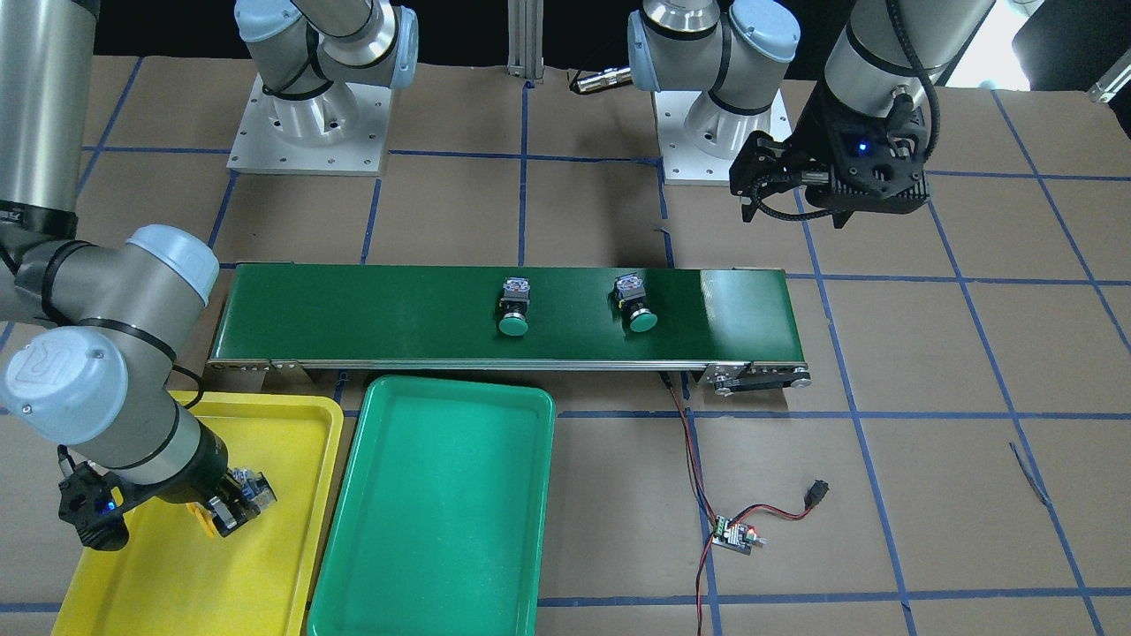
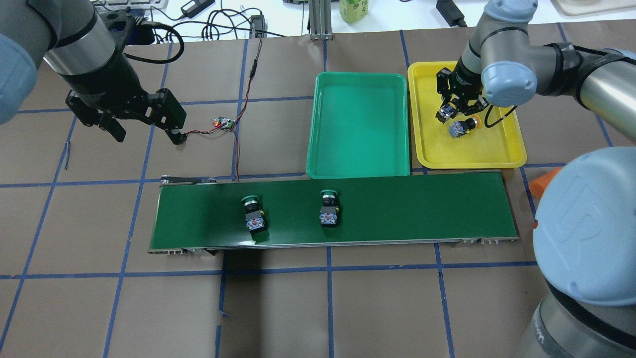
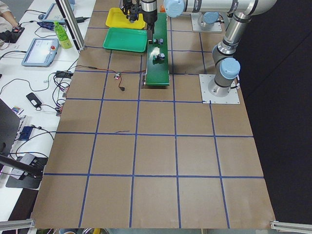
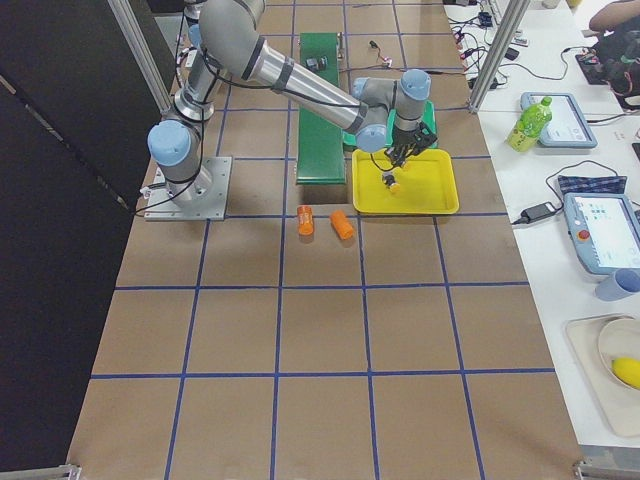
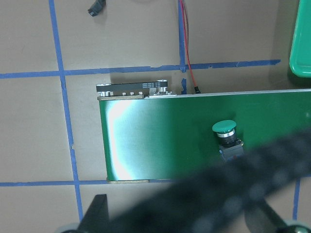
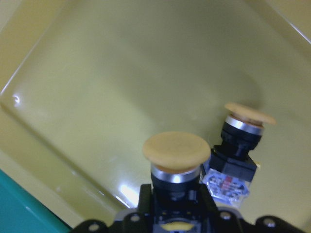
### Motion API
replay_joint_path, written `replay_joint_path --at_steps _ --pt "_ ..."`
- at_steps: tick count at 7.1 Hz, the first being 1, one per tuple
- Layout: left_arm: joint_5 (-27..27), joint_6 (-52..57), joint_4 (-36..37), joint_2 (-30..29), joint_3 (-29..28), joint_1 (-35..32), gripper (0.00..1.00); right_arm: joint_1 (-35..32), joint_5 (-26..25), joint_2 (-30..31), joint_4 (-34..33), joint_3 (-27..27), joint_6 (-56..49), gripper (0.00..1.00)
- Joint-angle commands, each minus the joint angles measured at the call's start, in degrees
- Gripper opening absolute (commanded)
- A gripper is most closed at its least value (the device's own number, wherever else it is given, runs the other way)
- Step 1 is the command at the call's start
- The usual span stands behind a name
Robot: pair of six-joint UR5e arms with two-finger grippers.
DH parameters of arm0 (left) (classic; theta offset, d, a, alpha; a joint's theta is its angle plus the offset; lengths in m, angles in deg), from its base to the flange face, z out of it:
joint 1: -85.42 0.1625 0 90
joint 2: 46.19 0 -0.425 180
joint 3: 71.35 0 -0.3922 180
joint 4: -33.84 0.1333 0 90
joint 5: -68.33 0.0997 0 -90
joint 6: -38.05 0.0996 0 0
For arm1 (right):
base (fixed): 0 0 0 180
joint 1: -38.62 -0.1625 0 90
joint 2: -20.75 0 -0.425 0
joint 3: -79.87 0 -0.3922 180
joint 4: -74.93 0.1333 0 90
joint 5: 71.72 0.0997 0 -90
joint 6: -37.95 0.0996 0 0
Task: Sort buttons by color to trays
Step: 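Carry the yellow button into the yellow tray and open the right gripper, then move the right gripper back over the green buttons on the belt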
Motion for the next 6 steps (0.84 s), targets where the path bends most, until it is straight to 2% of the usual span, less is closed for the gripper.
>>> replay_joint_path --at_steps 1,3,5,6 --pt "-0.5 -0.7 0.1 0.8 -0.5 0.7 1.0 0.1 0.0 -1.6 -3.6 -0.5 -0.7 1.0" --pt "-0.5 -1.3 0.4 1.4 0.8 0.4 1.0 0.2 -0.1 1.5 -1.4 -1.2 -0.9 1.0" --pt "0.2 -2.7 3.4 2.0 -1.3 0.2 1.0 -0.2 0.3 12.6 14.5 -1.3 -1.0 1.0" --pt "0.2 -5.0 0.3 3.0 -0.2 0.2 1.0 -0.6 0.4 18.9 20.4 -1.3 -1.0 1.0"
